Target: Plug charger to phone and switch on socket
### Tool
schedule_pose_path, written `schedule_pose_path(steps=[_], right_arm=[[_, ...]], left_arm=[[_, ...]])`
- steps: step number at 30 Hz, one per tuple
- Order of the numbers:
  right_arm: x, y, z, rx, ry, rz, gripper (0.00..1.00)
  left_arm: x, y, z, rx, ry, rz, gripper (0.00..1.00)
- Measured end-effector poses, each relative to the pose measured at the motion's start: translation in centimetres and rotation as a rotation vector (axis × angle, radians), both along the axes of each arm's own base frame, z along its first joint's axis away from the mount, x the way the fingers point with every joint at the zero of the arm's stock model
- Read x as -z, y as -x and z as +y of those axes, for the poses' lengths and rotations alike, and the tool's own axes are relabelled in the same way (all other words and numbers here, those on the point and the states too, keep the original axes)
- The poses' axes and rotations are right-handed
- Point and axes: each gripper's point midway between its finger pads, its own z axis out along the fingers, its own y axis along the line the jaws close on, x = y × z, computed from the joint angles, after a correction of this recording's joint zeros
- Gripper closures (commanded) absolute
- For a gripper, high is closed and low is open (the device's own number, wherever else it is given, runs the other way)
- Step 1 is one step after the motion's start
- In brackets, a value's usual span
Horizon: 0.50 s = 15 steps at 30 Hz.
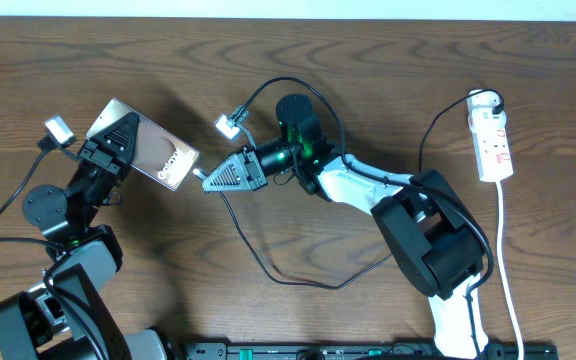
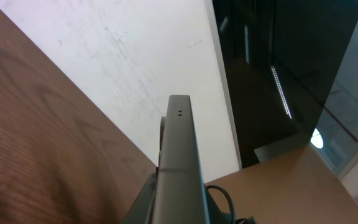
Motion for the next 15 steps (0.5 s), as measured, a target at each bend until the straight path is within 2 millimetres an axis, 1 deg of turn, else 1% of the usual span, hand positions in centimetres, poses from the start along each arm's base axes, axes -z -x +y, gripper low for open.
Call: schedule_pose_path(steps=[3, 8, 15], right_arm=[[-0.01, -0.01, 0.0, 0.001, 0.001, 0.003, 0.99], [-0.01, -0.01, 0.01, 0.001, 0.003, 0.006, 0.99], [-0.01, -0.03, 0.01, 0.002, 0.003, 0.006, 0.99]], left_arm=[[0.03, -0.01, 0.0, 0.0, 0.001, 0.002, 0.93], [0.78, -0.15, 0.11, -0.003, 0.022, 0.04, 0.93], [0.84, -0.16, 0.11, -0.001, 0.033, 0.048, 0.93]])
